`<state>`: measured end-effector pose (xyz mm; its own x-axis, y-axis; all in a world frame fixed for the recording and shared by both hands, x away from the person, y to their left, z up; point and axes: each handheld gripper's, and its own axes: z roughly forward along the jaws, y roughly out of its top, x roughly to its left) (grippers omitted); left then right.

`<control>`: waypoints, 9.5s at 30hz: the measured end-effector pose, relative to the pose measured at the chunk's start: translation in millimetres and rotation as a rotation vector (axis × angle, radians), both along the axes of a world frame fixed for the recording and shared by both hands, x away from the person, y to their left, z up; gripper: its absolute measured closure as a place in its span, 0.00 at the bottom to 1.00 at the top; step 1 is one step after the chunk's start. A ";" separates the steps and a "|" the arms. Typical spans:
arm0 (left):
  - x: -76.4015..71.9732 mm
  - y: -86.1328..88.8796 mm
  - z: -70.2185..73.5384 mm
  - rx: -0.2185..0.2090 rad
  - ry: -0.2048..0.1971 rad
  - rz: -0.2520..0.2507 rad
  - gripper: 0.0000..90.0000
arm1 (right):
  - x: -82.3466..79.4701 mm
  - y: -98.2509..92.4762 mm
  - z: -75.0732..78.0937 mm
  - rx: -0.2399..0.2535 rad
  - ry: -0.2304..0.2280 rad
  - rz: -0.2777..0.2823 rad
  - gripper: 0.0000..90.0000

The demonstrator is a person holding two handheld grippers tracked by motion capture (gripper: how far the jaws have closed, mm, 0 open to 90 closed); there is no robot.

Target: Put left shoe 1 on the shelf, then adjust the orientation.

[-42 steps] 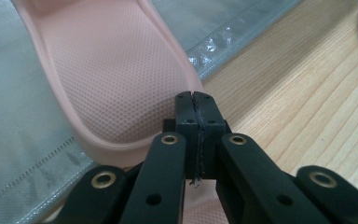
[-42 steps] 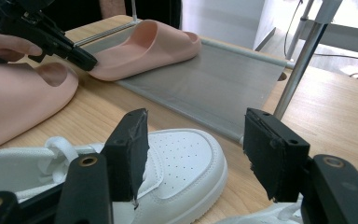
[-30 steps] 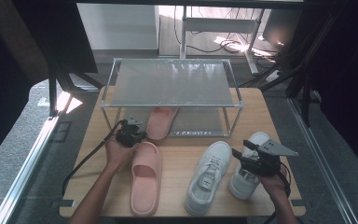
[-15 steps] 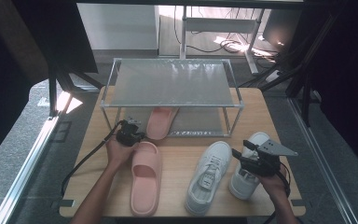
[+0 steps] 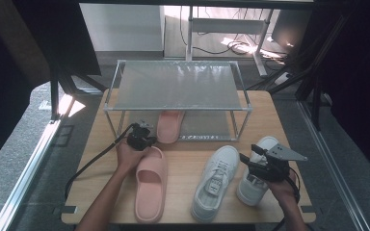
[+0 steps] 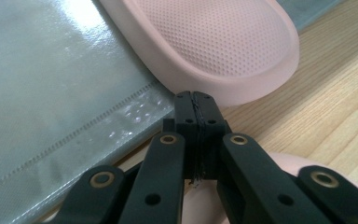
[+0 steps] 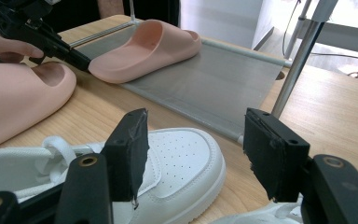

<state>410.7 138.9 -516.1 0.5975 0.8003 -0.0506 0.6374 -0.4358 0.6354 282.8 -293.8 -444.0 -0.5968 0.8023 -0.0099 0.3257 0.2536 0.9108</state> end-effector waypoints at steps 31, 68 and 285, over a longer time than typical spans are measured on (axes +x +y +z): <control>-44.3 37.9 25.9 -0.072 -0.074 0.009 0.90 | -0.7 0.5 0.7 -0.003 -0.001 -0.001 0.46; -165.9 48.6 40.7 -0.154 -0.150 0.009 1.00 | -1.2 2.2 0.4 -0.001 -0.002 -0.002 0.46; -81.2 -87.4 37.7 -0.188 -0.060 -0.179 1.00 | 0.3 0.6 0.6 0.007 -0.002 0.008 0.46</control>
<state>329.5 51.5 -478.4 0.7350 0.6616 -0.1484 0.5195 -0.4089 0.7503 283.1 -293.2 -443.4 -0.6029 0.7978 -0.0056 0.3223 0.2499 0.9131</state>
